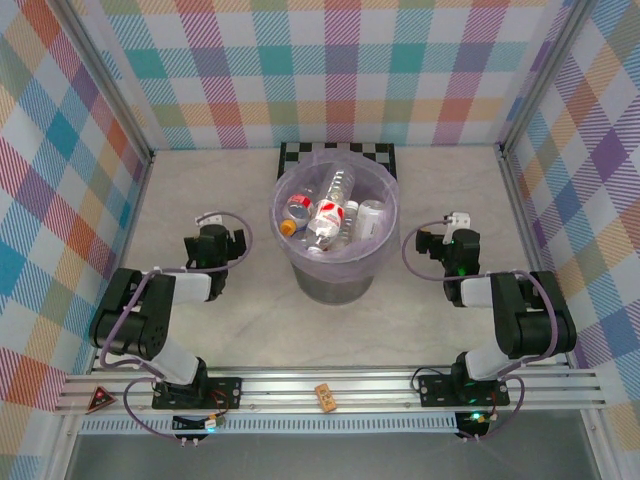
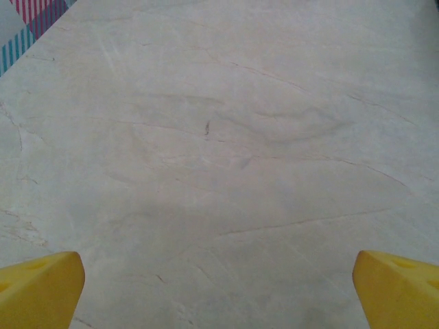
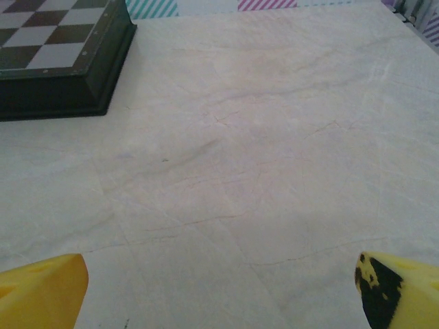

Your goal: Put the plastic bottles in the bin

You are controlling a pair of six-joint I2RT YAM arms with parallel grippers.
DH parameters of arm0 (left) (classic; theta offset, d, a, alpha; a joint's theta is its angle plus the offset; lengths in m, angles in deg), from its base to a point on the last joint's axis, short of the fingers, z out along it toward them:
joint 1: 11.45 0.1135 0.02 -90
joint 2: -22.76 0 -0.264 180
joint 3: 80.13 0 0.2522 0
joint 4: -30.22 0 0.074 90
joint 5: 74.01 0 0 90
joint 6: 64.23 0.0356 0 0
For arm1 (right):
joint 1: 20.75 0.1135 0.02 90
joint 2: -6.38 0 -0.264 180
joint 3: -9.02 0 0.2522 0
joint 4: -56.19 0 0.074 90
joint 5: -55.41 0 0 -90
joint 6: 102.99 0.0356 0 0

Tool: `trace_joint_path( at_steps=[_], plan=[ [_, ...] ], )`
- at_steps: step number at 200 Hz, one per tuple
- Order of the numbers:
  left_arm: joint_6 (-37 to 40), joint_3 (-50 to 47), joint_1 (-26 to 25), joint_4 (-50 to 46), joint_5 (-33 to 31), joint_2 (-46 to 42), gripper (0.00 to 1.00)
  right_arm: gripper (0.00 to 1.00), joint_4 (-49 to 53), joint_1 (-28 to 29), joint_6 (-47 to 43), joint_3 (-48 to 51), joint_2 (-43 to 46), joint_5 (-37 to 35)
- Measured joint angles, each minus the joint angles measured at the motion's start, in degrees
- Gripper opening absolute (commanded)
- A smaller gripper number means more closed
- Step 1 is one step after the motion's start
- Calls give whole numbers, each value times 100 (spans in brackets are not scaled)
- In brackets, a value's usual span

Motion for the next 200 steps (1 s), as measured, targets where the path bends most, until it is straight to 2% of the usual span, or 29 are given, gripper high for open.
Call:
trace_joint_path(
  at_steps=[36, 64, 111, 200],
  plan=[
    [42, -168, 9, 348, -79, 0, 100, 99, -20, 0, 0, 0, 0, 59],
    [166, -575, 13, 1182, 4, 101, 100, 100, -48, 0, 0, 0, 0, 66],
    [164, -634, 140, 1346, 223, 131, 100, 99, -48, -33, 2, 0, 0, 85],
    [162, -634, 160, 1370, 243, 131, 100, 99, -48, -33, 2, 0, 0, 107]
  ],
)
